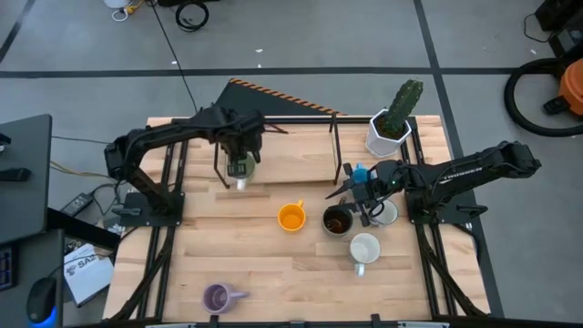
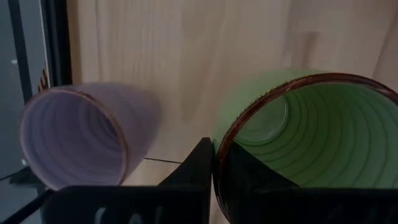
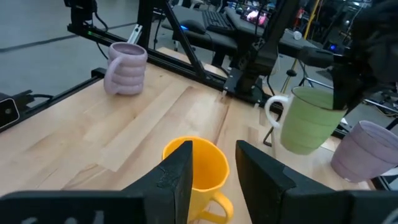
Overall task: Place coffee mugs
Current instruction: Put the green mug on the shelf, then put the yellow mug on the shelf
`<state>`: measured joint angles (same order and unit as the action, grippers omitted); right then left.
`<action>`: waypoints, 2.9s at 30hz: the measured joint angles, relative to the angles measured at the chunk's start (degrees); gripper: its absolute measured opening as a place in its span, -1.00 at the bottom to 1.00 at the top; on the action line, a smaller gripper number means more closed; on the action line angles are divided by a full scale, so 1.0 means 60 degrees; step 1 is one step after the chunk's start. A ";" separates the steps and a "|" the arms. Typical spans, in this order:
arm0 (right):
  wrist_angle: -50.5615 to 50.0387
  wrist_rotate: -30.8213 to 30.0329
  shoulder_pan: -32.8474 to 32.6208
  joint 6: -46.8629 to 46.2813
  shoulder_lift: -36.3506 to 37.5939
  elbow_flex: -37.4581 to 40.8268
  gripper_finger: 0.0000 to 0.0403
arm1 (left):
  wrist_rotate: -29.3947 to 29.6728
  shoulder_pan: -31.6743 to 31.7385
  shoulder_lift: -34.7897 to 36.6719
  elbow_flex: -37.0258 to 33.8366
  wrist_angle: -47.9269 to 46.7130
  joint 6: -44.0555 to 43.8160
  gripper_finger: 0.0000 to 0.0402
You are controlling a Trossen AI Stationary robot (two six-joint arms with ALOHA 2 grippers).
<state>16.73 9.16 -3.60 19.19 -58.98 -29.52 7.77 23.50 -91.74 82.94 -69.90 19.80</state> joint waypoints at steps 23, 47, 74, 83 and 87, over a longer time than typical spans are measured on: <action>0.0015 0.0016 -0.0157 -0.0199 0.0000 0.0007 -0.37 | -0.0429 0.0846 -0.0340 -0.0306 -0.0207 0.0803 -0.88; -0.0015 0.0059 -0.0157 -0.0246 0.0000 0.0011 -0.37 | 0.0275 0.1048 -0.0777 -0.0299 -0.0074 0.0643 -0.66; -0.0018 0.0089 -0.0157 -0.0279 0.0000 0.0011 -0.37 | 0.1031 0.0257 -0.0773 0.2229 -0.1646 -0.0022 -0.28; -0.0143 0.0091 -0.0157 -0.0286 0.0000 0.0011 -0.37 | 0.1137 -0.0548 -0.0766 0.4351 -0.2366 -0.0124 -0.28; -0.0157 0.0089 -0.0157 -0.0389 0.0000 0.0010 -0.37 | 0.0560 -0.0901 -0.0766 0.5155 -0.2721 -0.0721 -0.28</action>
<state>15.79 9.69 -4.54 16.86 -58.98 -29.46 11.13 18.09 -96.33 113.87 -86.23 15.47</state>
